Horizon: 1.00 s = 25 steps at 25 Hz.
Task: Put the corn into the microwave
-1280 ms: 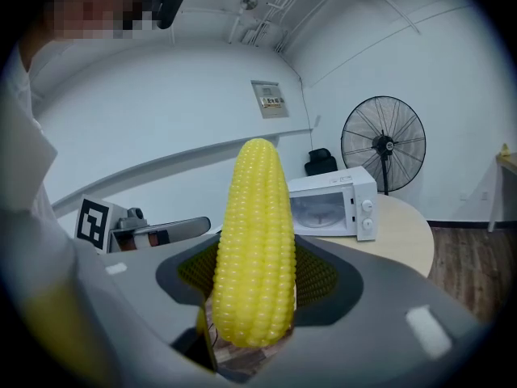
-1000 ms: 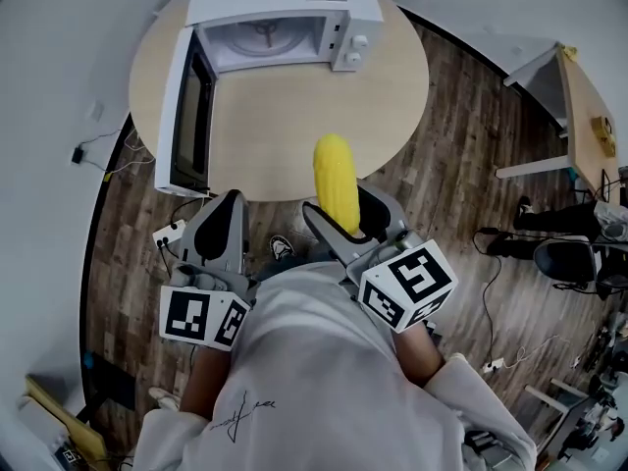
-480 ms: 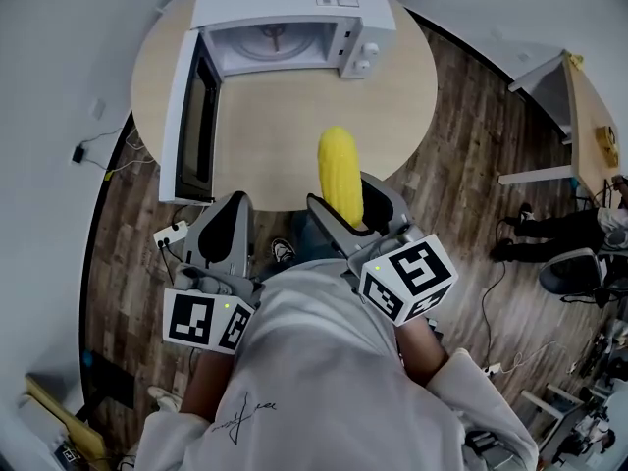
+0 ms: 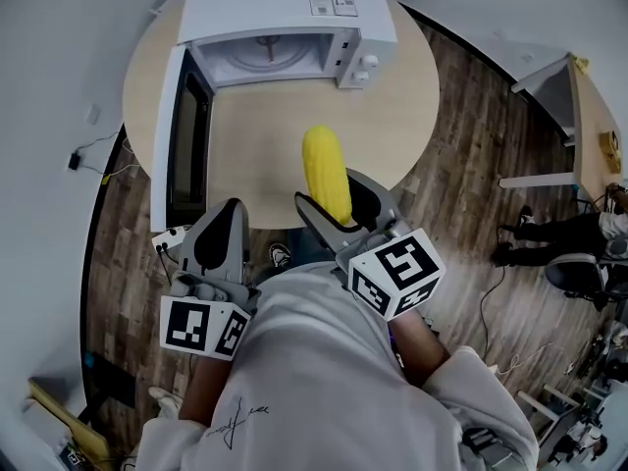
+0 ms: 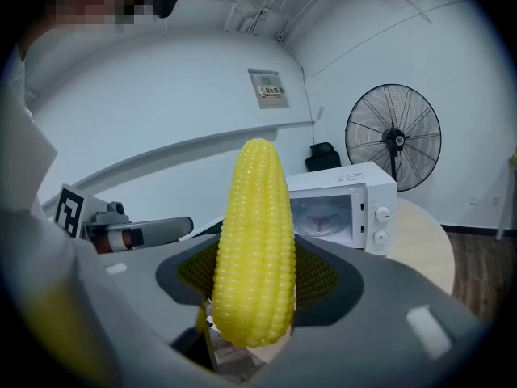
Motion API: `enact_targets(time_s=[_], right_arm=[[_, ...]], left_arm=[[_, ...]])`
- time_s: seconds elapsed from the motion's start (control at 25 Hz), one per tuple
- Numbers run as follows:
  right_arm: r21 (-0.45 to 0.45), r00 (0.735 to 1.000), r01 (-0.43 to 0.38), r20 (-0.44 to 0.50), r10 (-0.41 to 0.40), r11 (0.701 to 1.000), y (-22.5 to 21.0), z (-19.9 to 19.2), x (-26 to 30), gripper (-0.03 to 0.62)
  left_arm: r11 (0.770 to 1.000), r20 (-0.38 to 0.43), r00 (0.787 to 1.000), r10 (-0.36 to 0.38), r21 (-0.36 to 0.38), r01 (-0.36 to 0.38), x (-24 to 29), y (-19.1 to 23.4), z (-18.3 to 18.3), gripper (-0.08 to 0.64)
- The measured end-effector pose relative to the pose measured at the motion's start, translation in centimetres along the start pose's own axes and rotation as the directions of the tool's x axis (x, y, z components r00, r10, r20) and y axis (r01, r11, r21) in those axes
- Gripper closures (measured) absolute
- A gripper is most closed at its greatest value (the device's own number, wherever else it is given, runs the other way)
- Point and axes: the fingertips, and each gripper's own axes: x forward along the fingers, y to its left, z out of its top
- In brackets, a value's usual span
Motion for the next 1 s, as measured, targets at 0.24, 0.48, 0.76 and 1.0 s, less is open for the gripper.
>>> enact_targets(time_s=[0.24, 0.48, 0.76, 1.0], right_arm=[[0.010, 1.000, -0.006, -0.023, 0.006, 1.000, -1.6, -0.2, 2.1, 0.327], [0.025, 0.999, -0.003, -0.051, 0.004, 1.000, -3.0, -0.7, 3.8, 0.327], [0.018, 0.996, -0.004, -0.083, 0.006, 1.000, -4.2, -0.9, 6.0, 0.327], [0.017, 0.995, -0.014, -0.103, 0.016, 1.000, -4.8, -1.0, 7.8, 0.327]], left_arm=[[1.000, -0.014, 1.000, 0.011, -0.005, -0.011, 1.8, 1.2, 0.2, 0.571], [1.000, -0.045, 0.999, -0.005, -0.012, 0.005, 3.4, 1.3, -0.5, 0.570], [1.000, -0.051, 0.999, -0.008, -0.001, 0.008, 4.5, 1.9, -0.1, 0.571], [0.999, -0.061, 0.998, 0.004, 0.036, -0.002, 5.1, 2.4, 0.2, 0.570]])
